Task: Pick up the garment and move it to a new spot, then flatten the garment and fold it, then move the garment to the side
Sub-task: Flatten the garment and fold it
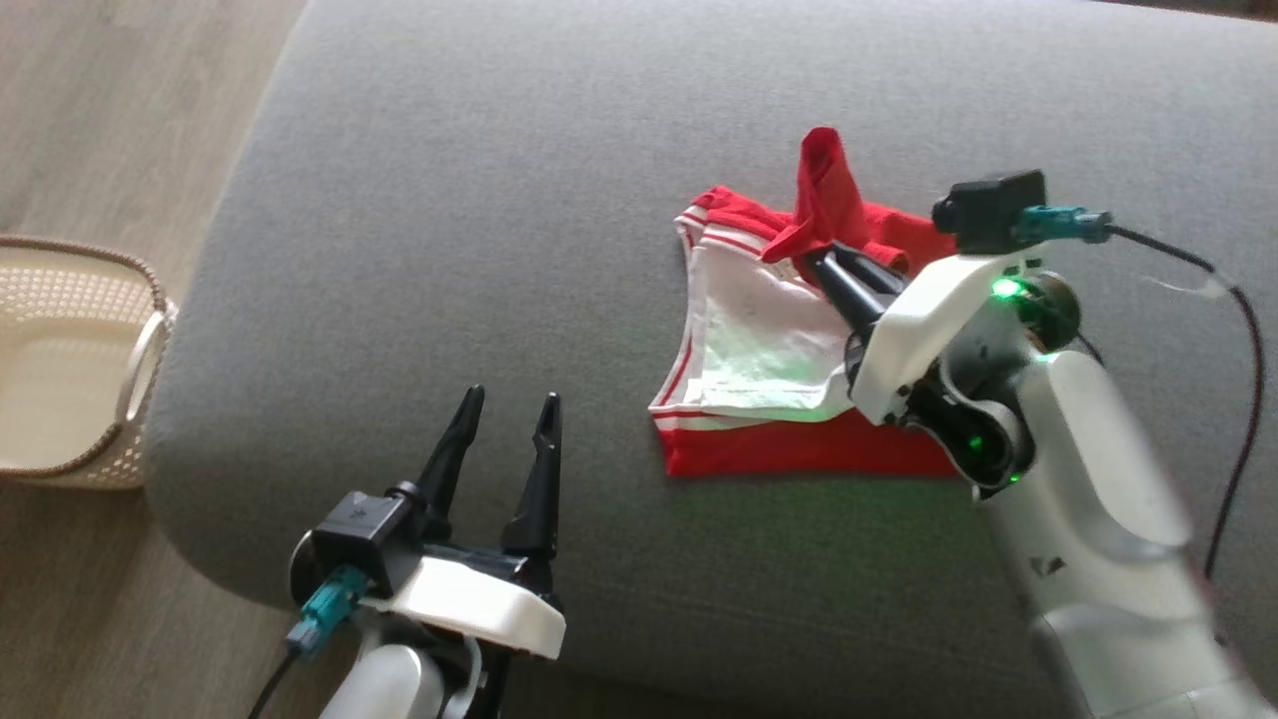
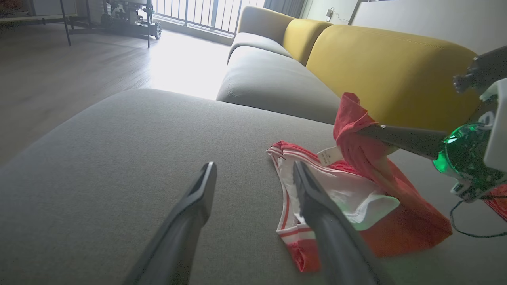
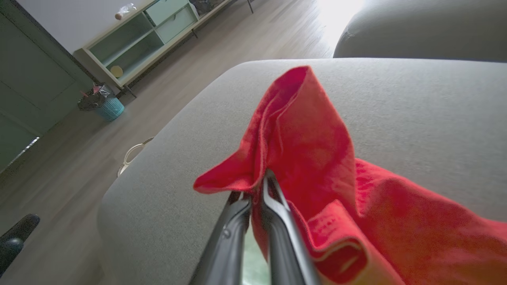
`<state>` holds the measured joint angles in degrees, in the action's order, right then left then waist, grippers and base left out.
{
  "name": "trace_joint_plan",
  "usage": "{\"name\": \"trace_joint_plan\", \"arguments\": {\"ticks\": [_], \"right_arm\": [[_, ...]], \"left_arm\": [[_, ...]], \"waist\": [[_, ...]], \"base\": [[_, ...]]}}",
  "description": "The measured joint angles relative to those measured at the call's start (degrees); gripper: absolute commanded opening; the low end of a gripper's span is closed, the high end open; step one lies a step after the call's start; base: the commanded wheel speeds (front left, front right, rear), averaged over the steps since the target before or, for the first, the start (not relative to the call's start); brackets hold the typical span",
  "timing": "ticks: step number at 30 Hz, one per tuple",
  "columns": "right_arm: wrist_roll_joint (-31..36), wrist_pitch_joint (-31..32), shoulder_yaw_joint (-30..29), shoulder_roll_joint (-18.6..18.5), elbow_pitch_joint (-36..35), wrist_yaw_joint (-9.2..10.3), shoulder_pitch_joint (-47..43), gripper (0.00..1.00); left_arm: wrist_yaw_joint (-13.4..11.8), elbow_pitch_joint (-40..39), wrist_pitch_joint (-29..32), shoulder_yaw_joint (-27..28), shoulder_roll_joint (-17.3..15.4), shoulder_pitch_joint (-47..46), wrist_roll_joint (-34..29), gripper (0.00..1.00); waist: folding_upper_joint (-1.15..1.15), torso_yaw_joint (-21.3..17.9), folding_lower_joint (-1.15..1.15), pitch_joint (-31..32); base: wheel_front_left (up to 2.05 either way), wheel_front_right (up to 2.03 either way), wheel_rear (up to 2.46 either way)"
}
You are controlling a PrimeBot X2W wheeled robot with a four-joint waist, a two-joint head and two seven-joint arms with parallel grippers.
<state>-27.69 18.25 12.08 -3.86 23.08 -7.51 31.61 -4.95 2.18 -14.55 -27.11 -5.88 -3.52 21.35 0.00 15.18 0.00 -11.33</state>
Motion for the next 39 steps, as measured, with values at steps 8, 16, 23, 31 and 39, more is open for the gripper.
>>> {"name": "trace_joint_plan", "arguments": {"ticks": [8, 16, 23, 31, 39], "right_arm": [[-2.57, -2.74, 4.33, -0.01, 10.56, 0.01, 3.32, 0.00], [-7.28, -7.42, 8.72, -0.03, 18.25, 0.00, 6.00, 1.00], [-15.36, -12.71, 12.91, -0.03, 18.15, 0.00, 8.93, 1.00], [-3.81, -17.40, 5.22, -0.35, 20.18, 0.01, 11.24, 1.00], [7.90, -14.66, 5.82, -4.05, 20.28, 0.00, 11.16, 0.15]], "left_arm": [[0.48, 0.63, 0.00, -0.05, 0.66, 0.16, 0.00, 1.00], [0.92, 1.01, 0.00, -0.09, 0.97, 1.01, -0.14, 1.00], [0.92, 1.42, 0.00, 0.07, 1.00, 0.98, -0.59, 1.00], [0.62, 0.74, 0.00, 0.41, 0.76, 1.02, -0.60, 1.00], [0.60, 0.11, 0.00, 0.29, 0.74, 0.99, -0.68, 1.00]], "waist": [[0.00, 2.43, 0.00, -0.28], [0.00, 2.86, 0.00, -0.94], [0.00, 1.53, 0.00, -0.79], [0.00, -1.76, 0.00, -0.27], [0.00, -2.09, 0.00, -1.40]], "base": [[0.00, 0.00, 0.00], [0.00, 0.00, 0.00], [0.00, 0.00, 0.00], [0.00, 0.00, 0.00], [0.00, 0.00, 0.00]]}}
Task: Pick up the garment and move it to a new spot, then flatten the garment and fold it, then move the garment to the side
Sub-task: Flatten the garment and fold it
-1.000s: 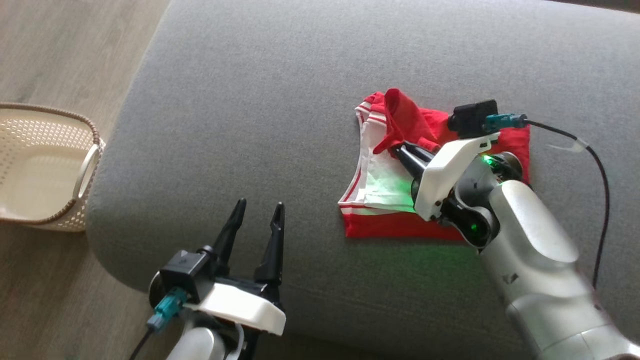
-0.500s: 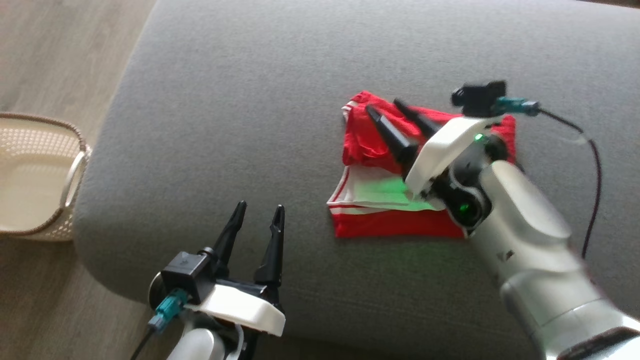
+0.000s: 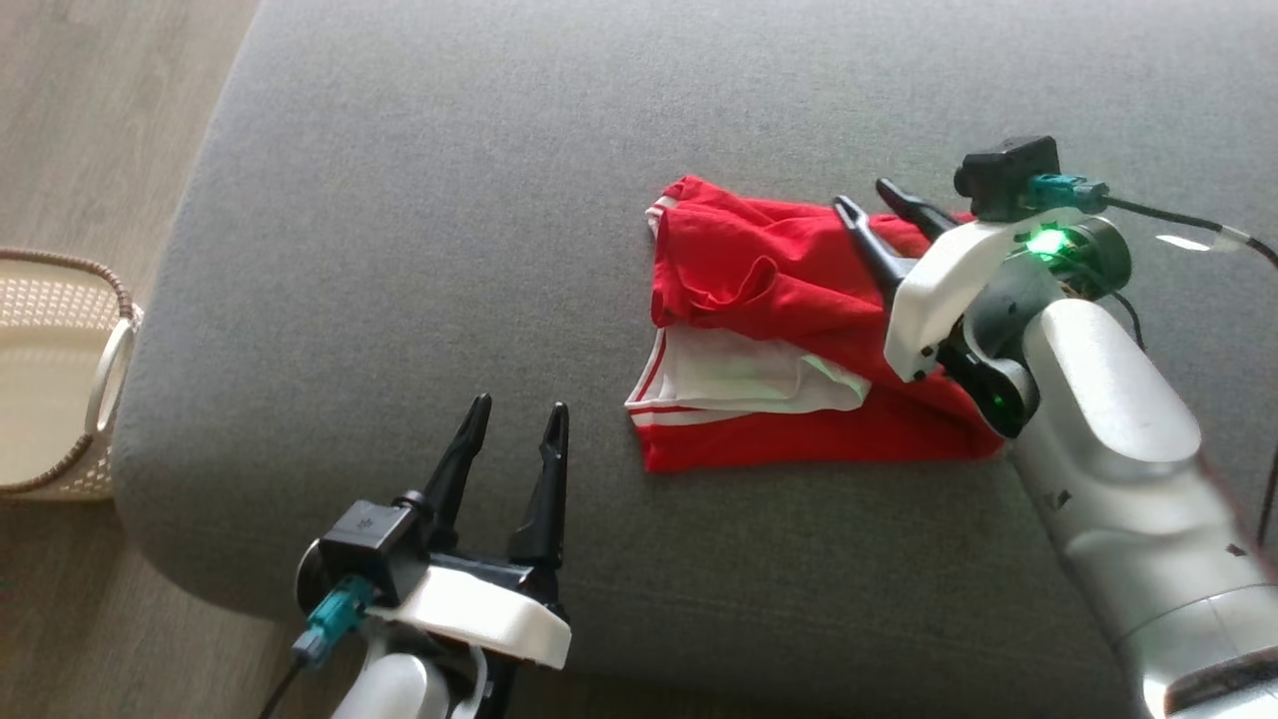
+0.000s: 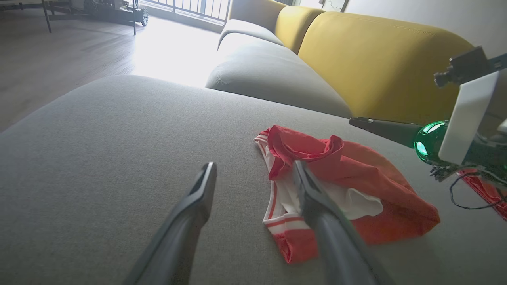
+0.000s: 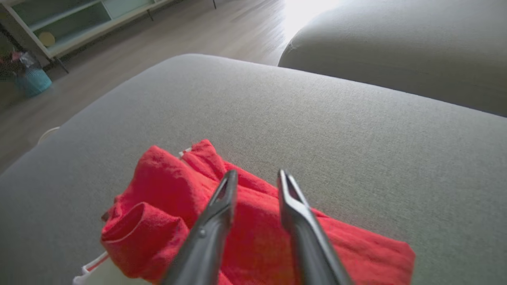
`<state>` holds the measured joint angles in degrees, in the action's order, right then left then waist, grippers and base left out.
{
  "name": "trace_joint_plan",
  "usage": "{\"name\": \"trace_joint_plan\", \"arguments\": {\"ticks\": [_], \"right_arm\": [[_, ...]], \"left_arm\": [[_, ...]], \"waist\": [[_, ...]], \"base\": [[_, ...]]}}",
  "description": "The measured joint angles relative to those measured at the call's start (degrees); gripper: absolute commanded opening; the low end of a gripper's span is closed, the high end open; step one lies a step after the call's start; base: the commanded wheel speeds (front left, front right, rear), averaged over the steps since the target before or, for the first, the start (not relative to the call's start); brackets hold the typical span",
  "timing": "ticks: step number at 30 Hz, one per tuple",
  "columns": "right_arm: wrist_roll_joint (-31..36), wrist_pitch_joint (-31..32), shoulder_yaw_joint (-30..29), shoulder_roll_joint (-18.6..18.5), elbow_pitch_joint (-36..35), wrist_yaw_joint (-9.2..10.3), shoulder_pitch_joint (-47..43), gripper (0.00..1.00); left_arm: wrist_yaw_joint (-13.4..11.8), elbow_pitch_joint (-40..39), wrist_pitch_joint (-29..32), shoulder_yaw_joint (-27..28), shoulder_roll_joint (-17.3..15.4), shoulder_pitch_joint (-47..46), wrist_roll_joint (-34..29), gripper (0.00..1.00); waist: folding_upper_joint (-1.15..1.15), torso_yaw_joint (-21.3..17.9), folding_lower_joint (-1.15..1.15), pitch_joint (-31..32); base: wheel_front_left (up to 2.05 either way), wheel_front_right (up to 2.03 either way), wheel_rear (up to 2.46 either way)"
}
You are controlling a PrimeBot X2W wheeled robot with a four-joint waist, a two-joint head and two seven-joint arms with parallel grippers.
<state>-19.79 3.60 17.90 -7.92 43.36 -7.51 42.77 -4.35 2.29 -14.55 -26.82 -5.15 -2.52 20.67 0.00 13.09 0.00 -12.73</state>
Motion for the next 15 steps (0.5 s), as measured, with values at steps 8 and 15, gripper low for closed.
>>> {"name": "trace_joint_plan", "arguments": {"ticks": [8, 15], "right_arm": [[2.59, 4.97, 1.21, -1.60, 3.41, 0.00, 0.12, 0.00], [-4.12, 10.28, 6.20, 0.19, 2.21, 0.00, -0.67, 0.00]], "left_arm": [[0.01, 0.01, 0.00, -0.18, 0.22, -0.03, -0.19, 1.00], [0.00, 0.07, 0.00, -0.02, 0.30, -0.04, -0.18, 1.00]], "waist": [[0.00, 1.64, 0.00, -0.98], [0.00, 1.77, 0.00, -0.80]], "base": [[0.00, 0.00, 0.00], [0.00, 0.00, 0.00]]}}
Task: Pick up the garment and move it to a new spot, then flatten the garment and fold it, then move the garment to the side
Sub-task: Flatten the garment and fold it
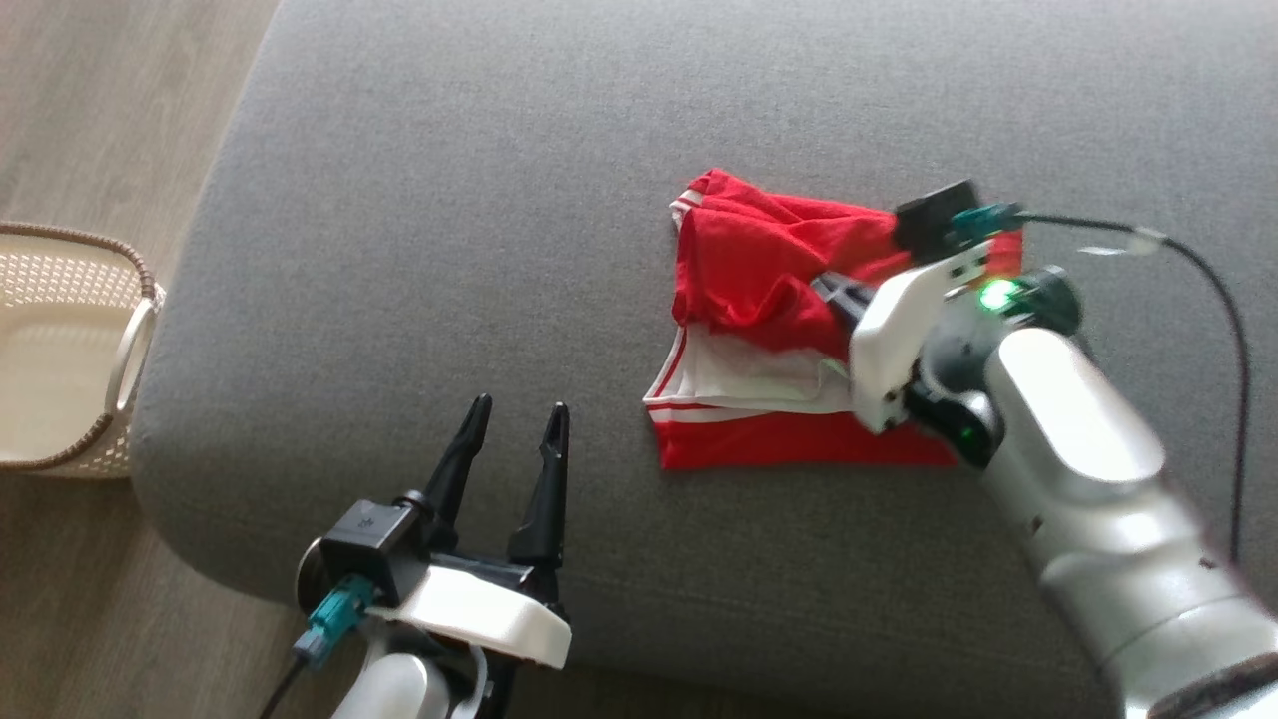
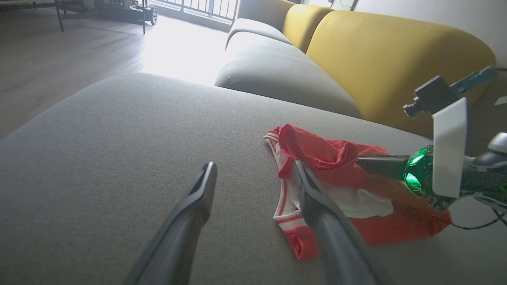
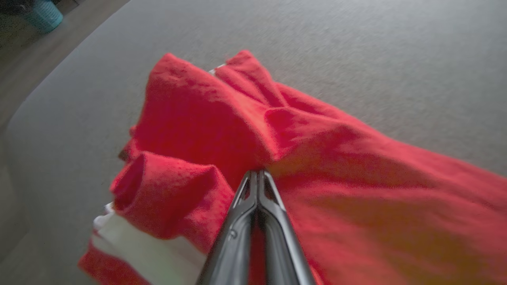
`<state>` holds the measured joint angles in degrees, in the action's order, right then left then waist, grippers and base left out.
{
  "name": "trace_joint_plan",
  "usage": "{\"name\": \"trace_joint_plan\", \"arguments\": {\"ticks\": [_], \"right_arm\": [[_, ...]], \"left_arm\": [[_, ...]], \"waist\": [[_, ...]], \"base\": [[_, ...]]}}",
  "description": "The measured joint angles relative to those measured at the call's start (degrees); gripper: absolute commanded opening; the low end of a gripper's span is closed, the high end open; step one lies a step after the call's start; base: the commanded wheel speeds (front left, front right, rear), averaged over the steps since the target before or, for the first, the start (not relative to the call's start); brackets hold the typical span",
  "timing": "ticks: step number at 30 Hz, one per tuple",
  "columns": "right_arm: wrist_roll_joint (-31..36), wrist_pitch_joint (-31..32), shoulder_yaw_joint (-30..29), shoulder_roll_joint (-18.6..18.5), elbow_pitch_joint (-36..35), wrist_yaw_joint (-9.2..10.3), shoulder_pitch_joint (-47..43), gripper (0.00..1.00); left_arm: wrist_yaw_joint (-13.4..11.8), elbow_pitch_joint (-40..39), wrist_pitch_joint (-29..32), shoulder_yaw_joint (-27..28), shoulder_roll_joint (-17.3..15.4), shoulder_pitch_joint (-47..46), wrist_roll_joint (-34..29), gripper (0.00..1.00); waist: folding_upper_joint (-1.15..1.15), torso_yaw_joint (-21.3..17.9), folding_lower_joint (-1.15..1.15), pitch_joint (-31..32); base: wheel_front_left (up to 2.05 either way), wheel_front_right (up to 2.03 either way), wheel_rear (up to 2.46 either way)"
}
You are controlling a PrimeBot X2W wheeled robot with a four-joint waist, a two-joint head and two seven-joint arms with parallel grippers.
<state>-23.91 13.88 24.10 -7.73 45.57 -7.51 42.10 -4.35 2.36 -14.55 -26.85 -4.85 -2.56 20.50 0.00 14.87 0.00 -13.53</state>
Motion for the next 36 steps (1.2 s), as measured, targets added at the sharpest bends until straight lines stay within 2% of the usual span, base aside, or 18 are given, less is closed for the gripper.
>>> {"name": "trace_joint_plan", "arguments": {"ticks": [5, 11, 18, 19, 20, 21, 22, 23, 30, 36], "right_arm": [[-5.27, 3.26, 5.28, 0.03, -5.80, 0.00, -4.65, 0.00], [-8.24, 6.35, 9.93, -1.41, -13.27, 0.00, -8.66, 0.00], [-11.12, 8.21, 12.80, -2.02, -22.45, 0.00, -14.79, 0.00], [-11.12, 7.69, 12.68, -2.02, -23.54, 0.00, -15.52, 0.04], [-11.11, 6.87, 12.13, -1.99, -24.57, 0.00, -16.22, 0.29], [-10.90, 5.79, 11.03, -1.89, -25.54, 0.00, -16.86, 0.45], [-10.39, 4.41, 9.55, -1.69, -26.31, 0.00, -17.42, 0.96], [-9.60, 2.91, 7.82, -1.53, -26.97, 0.00, -17.90, 1.00], [-3.93, -5.37, -4.43, -0.54, -29.04, 0.00, -19.69, 1.00], [0.05, -5.71, -6.84, 0.12, -29.32, 0.00, -22.17, 1.00]], "left_arm": [[-0.01, -0.03, 0.00, 0.19, -0.02, 0.01, 0.00, 1.00], [-0.02, -0.19, 0.00, 0.98, -0.29, 0.03, -0.01, 1.00], [-0.02, -0.26, 0.00, 1.30, -0.34, 0.04, 0.00, 1.00], [-0.03, -0.29, 0.00, 1.32, -0.35, 0.05, 0.00, 1.00], [-0.04, -0.34, 0.00, 1.37, -0.35, 0.08, 0.09, 1.00], [-0.20, -0.41, 0.00, 1.43, -0.36, 0.11, 0.18, 1.00], [-0.21, -0.45, 0.00, 1.55, -0.36, 0.17, 0.36, 1.00], [-0.25, -0.48, 0.00, 1.63, -0.37, 0.21, 0.44, 1.00], [-0.52, -0.54, 0.00, 1.53, -0.35, 0.26, 1.03, 1.00], [-0.52, -0.52, 0.01, 1.36, -0.37, 0.24, 1.02, 1.00]], "waist": [[0.00, -0.89, 0.00, 0.54], [0.00, -2.01, 0.00, 1.02], [0.00, -2.94, 0.00, 1.85], [0.00, -3.05, 0.00, 1.99], [0.00, -3.17, 0.00, 2.12], [0.00, -3.31, 0.00, 2.24], [0.00, -3.50, 0.00, 2.33], [0.00, -3.72, 0.00, 2.40], [0.00, -5.71, 0.00, 2.32], [0.00, -7.33, 0.00, 2.19]], "base": [[0.00, 0.00, 0.00], [0.00, 0.00, 0.00], [0.00, 0.00, 0.00], [0.00, 0.00, 0.00], [0.00, 0.00, 0.00], [0.00, 0.00, 0.00], [0.00, 0.00, 0.00], [0.00, 0.00, 0.00], [0.00, 0.00, 0.00], [0.00, 0.00, 0.00]]}}
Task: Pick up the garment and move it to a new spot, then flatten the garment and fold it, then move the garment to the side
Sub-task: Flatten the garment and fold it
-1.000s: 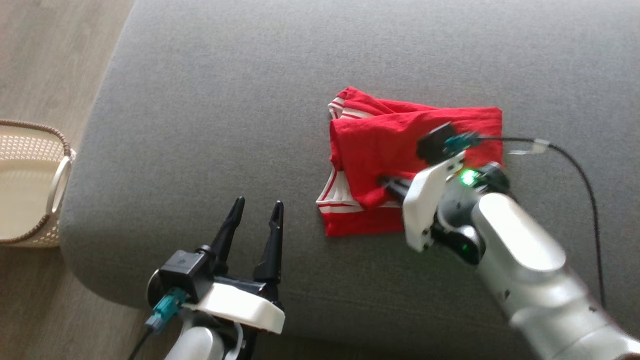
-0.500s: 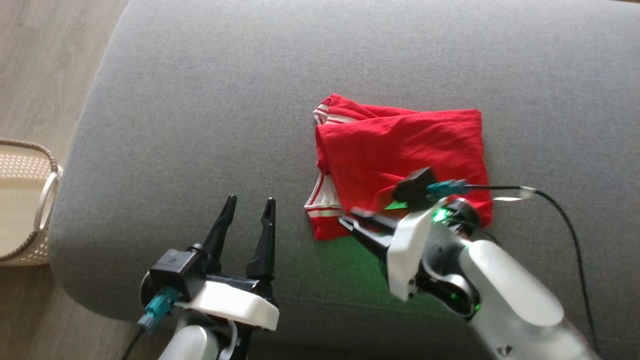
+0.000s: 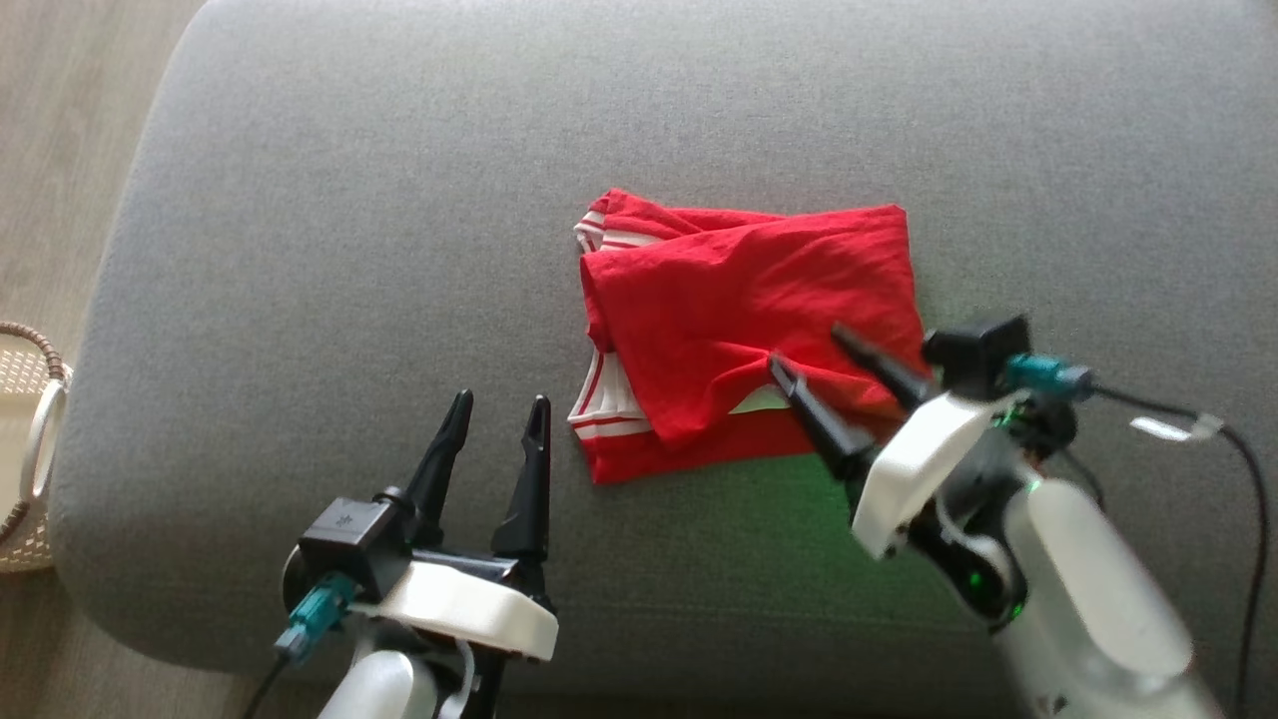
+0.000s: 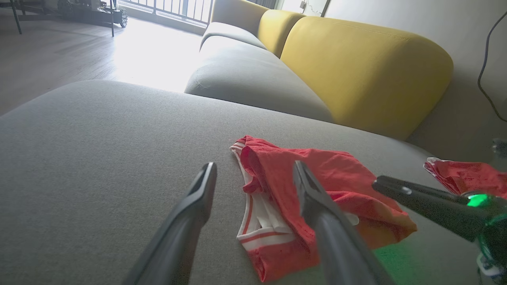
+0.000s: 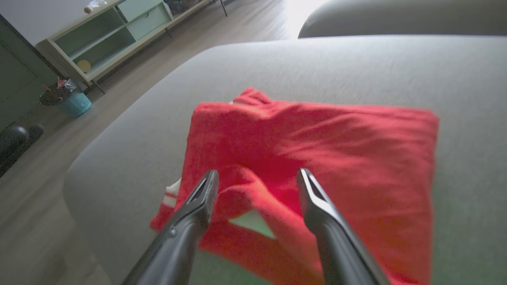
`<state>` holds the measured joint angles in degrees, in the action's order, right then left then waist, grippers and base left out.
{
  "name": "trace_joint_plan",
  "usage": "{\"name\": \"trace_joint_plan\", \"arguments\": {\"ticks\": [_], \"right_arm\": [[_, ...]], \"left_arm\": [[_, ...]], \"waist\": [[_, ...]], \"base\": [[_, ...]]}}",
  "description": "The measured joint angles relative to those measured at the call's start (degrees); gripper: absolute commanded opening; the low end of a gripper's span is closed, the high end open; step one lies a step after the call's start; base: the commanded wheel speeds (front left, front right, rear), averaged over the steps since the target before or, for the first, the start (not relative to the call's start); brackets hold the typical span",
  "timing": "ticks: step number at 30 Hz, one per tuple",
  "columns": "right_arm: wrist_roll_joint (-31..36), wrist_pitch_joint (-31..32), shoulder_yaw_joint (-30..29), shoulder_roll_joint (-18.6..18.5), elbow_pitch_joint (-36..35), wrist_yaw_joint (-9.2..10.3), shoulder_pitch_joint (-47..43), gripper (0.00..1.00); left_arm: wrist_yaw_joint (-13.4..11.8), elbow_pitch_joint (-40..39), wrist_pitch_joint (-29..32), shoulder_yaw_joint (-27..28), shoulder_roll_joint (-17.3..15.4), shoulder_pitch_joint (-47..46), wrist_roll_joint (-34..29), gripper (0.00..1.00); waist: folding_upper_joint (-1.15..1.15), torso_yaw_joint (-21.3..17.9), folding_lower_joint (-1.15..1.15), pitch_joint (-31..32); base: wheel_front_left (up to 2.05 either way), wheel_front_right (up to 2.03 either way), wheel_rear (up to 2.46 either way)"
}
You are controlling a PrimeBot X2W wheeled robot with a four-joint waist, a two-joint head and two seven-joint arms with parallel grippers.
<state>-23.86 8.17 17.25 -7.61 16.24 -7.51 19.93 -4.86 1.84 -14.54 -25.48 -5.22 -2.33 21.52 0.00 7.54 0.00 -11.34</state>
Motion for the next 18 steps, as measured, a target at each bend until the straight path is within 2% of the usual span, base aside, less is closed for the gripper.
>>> {"name": "trace_joint_plan", "arguments": {"ticks": [10, 18], "right_arm": [[-8.78, 7.35, 0.49, 2.61, -2.47, 0.00, -7.69, 1.00], [-14.15, 9.06, -0.74, 3.80, 0.98, 0.01, -8.56, 1.00]], "left_arm": [[-0.01, -0.01, 0.37, -0.44, -0.27, -0.01, 0.01, 1.00], [-0.01, 0.00, 0.42, -1.53, -0.30, -0.01, 0.01, 1.00]], "waist": [[0.00, 0.99, 0.00, 0.25], [0.00, 2.98, 0.00, -0.25]], "base": [[0.00, 0.00, 0.00], [0.00, 0.00, 0.00]]}}
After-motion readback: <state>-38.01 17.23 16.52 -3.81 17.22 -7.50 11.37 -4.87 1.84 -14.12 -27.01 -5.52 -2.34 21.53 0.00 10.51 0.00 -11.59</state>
